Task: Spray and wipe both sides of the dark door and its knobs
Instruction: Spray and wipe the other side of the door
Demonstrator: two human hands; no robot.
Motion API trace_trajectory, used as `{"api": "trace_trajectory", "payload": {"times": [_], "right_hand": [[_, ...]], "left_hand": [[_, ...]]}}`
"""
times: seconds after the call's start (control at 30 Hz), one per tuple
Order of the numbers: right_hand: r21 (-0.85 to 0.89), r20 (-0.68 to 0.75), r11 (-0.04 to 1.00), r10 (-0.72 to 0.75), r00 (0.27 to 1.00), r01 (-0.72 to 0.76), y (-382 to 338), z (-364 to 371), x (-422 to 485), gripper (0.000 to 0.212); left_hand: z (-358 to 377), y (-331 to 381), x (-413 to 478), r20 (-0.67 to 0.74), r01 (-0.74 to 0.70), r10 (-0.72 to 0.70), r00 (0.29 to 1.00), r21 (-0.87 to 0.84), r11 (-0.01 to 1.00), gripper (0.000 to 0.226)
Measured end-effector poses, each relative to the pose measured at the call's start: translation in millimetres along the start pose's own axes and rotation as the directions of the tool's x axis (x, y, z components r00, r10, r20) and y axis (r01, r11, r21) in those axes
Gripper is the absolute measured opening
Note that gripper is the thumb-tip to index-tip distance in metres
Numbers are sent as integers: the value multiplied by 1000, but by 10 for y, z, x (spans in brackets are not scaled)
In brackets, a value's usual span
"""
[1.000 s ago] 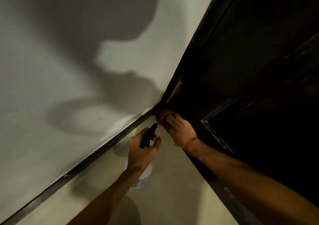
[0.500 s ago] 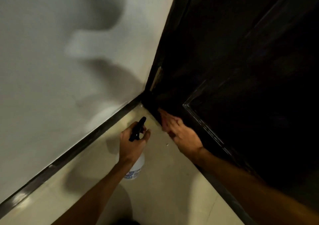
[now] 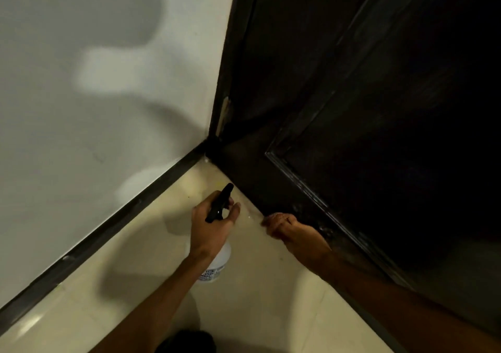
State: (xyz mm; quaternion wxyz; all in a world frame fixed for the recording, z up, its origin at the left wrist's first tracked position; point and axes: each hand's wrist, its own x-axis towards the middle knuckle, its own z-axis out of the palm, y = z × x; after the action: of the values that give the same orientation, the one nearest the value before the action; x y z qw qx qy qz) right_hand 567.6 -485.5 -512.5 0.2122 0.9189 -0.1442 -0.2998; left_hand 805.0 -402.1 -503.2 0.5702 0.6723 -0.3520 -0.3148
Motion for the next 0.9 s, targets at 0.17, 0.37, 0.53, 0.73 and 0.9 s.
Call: {"api": "trace_trajectory", "payload": {"times": [0.17,0.37,0.53,0.73,0.9], "right_hand": [[147,-145,980,152,978,-131,343,-524,-42,53],[222,-165,945,280,946,-241,-132,179,-582,65],[237,-401,963,219,890,-131,161,-20,-524,49],[390,-115,896,278,954,-214,-397,596,-915,60],[478,-302,864,330,895,-157,-14,387,-1048,51]], "left_hand": [[109,48,-54,19,-23,23,1000,17,1000,11],[269,70,-301,62,-39,39,997,5,999,13],[287,92,-296,51,-70,68,996,38,997,13],[560,110,-595,107,-39,35,994,36,999,15],[644,199,-586,147,-34,29,989,31,999,21]]}}
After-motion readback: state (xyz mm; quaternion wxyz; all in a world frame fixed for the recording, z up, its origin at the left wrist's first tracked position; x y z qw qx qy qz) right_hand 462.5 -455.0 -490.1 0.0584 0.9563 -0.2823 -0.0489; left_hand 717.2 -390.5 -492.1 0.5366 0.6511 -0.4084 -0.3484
